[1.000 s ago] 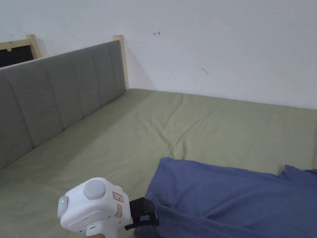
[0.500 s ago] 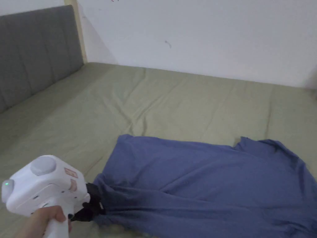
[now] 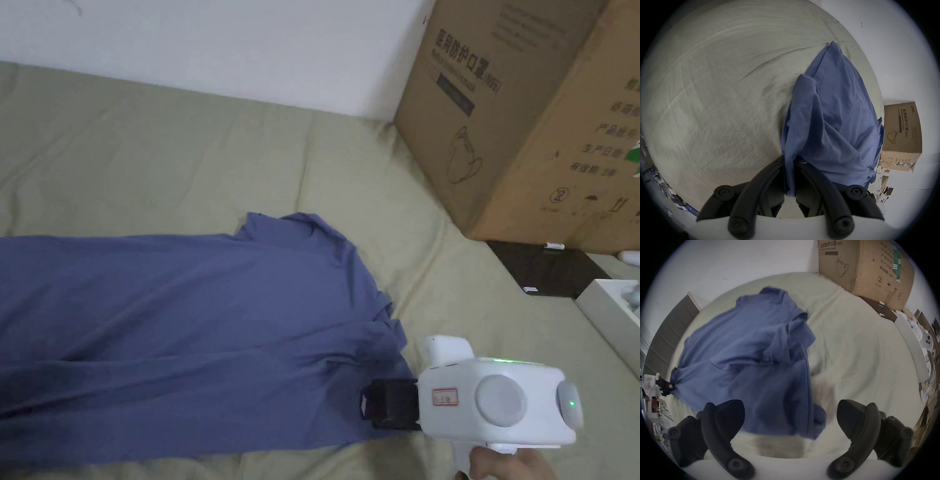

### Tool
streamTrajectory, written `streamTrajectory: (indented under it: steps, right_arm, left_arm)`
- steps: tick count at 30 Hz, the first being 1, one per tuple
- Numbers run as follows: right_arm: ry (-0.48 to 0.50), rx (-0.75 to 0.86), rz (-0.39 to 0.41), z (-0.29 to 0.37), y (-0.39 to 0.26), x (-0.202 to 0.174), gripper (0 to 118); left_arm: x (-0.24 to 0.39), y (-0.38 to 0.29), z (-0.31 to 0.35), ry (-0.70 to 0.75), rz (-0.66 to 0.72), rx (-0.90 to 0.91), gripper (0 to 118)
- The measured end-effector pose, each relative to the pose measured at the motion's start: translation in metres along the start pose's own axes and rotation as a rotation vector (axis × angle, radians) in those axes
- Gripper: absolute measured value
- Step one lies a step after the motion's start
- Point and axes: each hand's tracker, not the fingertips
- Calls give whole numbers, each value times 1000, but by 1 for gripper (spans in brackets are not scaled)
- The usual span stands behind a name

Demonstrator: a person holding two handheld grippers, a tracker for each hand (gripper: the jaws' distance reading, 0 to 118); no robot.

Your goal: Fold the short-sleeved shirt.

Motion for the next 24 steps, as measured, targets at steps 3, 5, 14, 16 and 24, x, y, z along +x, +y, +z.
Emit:
streamTrajectory:
  steps: [3, 5, 14, 16, 24]
  right_arm:
    - [-47, -48, -13, -8, -13, -9, 71]
    - [-34, 54, 62, 9, -26, -16, 49]
    - [43, 91, -50, 39, -34, -13, 9]
    - [74, 119, -59, 62, -38, -11, 9]
    - [121, 167, -72, 152, -83, 1, 9]
  left_arm:
    - [1, -4, 0, -7, -5, -3, 10]
    - [-2, 1, -1, -8, -9, -1, 10]
    - [1, -5, 12, -9, -34, -3, 10]
    - [-6, -9, 24, -55, -23, -1, 10]
    - [-41, -47, 76, -121, -16, -5, 10]
